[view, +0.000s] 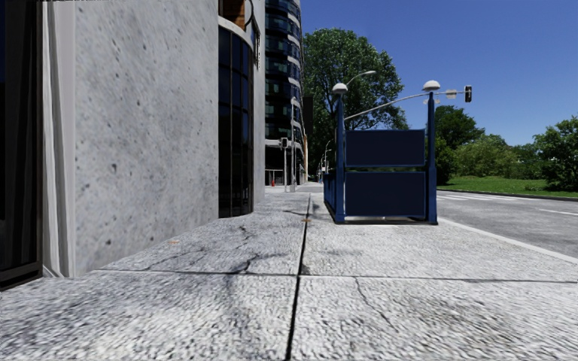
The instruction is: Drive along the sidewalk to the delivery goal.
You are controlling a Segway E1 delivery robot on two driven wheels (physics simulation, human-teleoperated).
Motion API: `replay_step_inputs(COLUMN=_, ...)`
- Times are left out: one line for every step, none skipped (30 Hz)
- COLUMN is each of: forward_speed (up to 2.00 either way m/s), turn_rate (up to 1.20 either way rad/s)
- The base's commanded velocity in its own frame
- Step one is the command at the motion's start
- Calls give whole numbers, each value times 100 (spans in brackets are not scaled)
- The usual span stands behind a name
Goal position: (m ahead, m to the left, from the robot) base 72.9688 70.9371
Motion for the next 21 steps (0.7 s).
replay_step_inputs(forward_speed=200, turn_rate=0)
replay_step_inputs(forward_speed=200, turn_rate=0)
replay_step_inputs(forward_speed=200, turn_rate=0)
replay_step_inputs(forward_speed=200, turn_rate=0)
replay_step_inputs(forward_speed=200, turn_rate=0)
replay_step_inputs(forward_speed=200, turn_rate=0)
replay_step_inputs(forward_speed=200, turn_rate=0)
replay_step_inputs(forward_speed=200, turn_rate=0)
replay_step_inputs(forward_speed=200, turn_rate=0)
replay_step_inputs(forward_speed=200, turn_rate=0)
replay_step_inputs(forward_speed=200, turn_rate=0)
replay_step_inputs(forward_speed=200, turn_rate=0)
replay_step_inputs(forward_speed=200, turn_rate=0)
replay_step_inputs(forward_speed=200, turn_rate=0)
replay_step_inputs(forward_speed=200, turn_rate=0)
replay_step_inputs(forward_speed=200, turn_rate=0)
replay_step_inputs(forward_speed=200, turn_rate=0)
replay_step_inputs(forward_speed=200, turn_rate=0)
replay_step_inputs(forward_speed=200, turn_rate=0)
replay_step_inputs(forward_speed=200, turn_rate=0)
replay_step_inputs(forward_speed=200, turn_rate=0)
